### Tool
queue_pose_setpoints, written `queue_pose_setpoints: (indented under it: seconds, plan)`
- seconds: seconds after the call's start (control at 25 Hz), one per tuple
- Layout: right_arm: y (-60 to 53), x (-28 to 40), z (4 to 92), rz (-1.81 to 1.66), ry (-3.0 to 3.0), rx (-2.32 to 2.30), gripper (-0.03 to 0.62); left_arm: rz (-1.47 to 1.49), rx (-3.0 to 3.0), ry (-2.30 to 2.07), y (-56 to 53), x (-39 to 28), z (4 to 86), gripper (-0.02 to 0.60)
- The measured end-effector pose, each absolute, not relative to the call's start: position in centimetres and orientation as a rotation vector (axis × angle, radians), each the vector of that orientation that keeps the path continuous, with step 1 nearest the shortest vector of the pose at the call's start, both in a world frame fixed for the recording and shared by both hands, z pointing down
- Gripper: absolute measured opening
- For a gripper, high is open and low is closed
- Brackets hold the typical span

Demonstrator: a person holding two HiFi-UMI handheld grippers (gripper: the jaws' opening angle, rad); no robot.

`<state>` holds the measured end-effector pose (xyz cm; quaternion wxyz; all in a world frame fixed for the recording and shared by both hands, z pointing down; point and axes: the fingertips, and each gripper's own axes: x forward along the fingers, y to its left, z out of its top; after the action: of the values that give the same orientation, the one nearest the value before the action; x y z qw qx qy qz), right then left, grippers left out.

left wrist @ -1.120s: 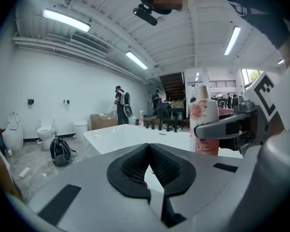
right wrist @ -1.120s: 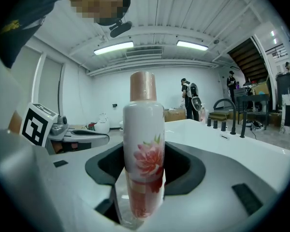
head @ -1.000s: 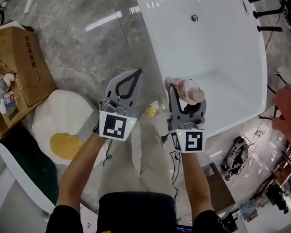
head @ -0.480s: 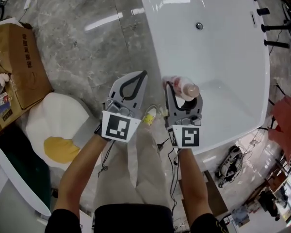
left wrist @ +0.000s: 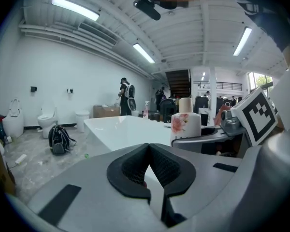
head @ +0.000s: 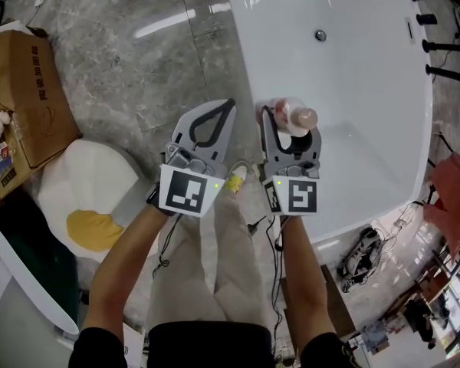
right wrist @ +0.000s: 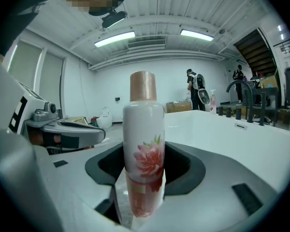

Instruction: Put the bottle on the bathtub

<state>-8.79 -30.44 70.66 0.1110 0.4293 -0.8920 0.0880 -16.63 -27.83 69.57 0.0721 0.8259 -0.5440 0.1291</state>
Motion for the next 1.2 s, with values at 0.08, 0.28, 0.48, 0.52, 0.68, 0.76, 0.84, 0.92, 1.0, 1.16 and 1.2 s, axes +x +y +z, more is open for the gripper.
queue_pose_setpoints:
  seconds: [0.08, 0.28, 0.48, 0.52, 0.68, 0.76, 0.84, 0.92, 1.0, 1.16, 1.2]
  plan:
    - [-30.7, -9.0, 70.9, 0.241, -2.621, 1.257, 0.216, 0.399, 2.49, -1.635, -28.1, -16.4, 69.7, 0.017]
    - [-30.1, -8.8, 71.6, 0.214, -2.623, 1.24, 0.216, 0.369, 2.475, -1.642, -28.2, -16.3, 69.6, 0.017]
    - [-29.8, -8.8, 71.6, 0.2, -2.623, 1.219, 0.219, 0.359, 2.453, -1.643, -27.9, -16.3, 70.0, 0.017]
    - [-29.7, -8.9, 71.6, 0.192, -2.62, 1.217, 0.219, 0.354, 2.447, -1.643, -27.8, -16.3, 70.1, 0.017]
    - [-29.4, -9.5, 71.7, 0.158, -2.604, 1.201, 0.224, 0.349, 2.43, -1.64, -27.5, -16.1, 70.0, 0.017]
    - [-29.3, -9.5, 71.7, 0.158, -2.578, 1.199, 0.227, 0.339, 2.432, -1.64, -27.4, -15.9, 69.7, 0.017]
    - [-29.2, -9.6, 71.9, 0.161, -2.553, 1.196, 0.229, 0.331, 2.435, -1.641, -27.3, -15.9, 69.5, 0.017]
    - [-29.2, -9.6, 71.9, 0.167, -2.529, 1.206, 0.23, 0.328, 2.437, -1.643, -27.3, -16.1, 69.4, 0.017]
    - [-29.4, -9.6, 71.9, 0.167, -2.517, 1.213, 0.233, 0.323, 2.436, -1.647, -27.4, -16.2, 69.3, 0.017]
    - [-29.1, -10.1, 71.9, 0.166, -2.559, 1.174, 0.28, 0.319, 2.438, -1.653, -27.5, -16.2, 69.2, 0.017]
    - [-29.0, -10.2, 71.9, 0.163, -2.566, 1.166, 0.293, 0.322, 2.438, -1.652, -27.4, -16.1, 69.2, 0.017]
